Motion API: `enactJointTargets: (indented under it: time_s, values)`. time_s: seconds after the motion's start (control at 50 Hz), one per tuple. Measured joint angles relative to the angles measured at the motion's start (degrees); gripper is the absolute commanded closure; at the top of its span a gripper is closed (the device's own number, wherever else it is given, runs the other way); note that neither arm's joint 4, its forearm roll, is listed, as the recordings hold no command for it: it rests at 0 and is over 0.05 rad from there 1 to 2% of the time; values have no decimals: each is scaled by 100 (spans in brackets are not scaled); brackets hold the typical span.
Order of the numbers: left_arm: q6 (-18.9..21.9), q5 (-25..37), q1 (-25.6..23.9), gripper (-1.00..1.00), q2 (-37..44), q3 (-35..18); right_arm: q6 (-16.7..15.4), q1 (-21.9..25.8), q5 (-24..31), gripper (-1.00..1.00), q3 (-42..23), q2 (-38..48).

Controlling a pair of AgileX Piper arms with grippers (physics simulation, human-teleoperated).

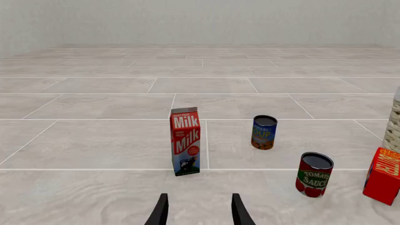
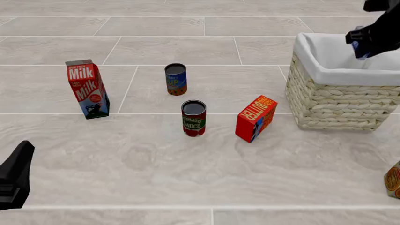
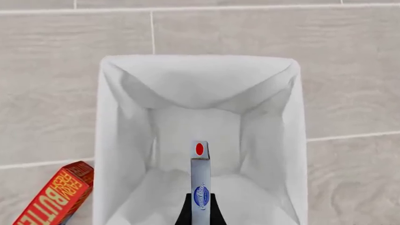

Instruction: Pick the cream cheese and place it in the basket.

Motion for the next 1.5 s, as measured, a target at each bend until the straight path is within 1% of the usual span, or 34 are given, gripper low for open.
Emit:
enactJointTargets:
  time_s: [0.3, 0.72, 1.0, 1.02, 1.2, 1.34, 1.5]
  values:
    - [0, 0, 0, -100, 0, 0, -45, -44, -80, 100, 125, 36]
    - [0, 0, 0, -100, 0, 0, -467, -194, 148, 100, 0, 252]
    - [0, 0, 0, -100, 0, 0, -527, -223, 251, 100, -117, 348]
    - [0, 0, 0, -100, 0, 0, -527, -225, 255, -100, -123, 352]
    - [0, 0, 0, -100, 0, 0, -491, -255, 271, -100, -190, 360]
    - [0, 0, 0, -100, 0, 0, -522, -299, 276, -100, -229, 374]
    - [0, 0, 0, -100, 0, 0, -518, -326, 332, -100, -404, 369]
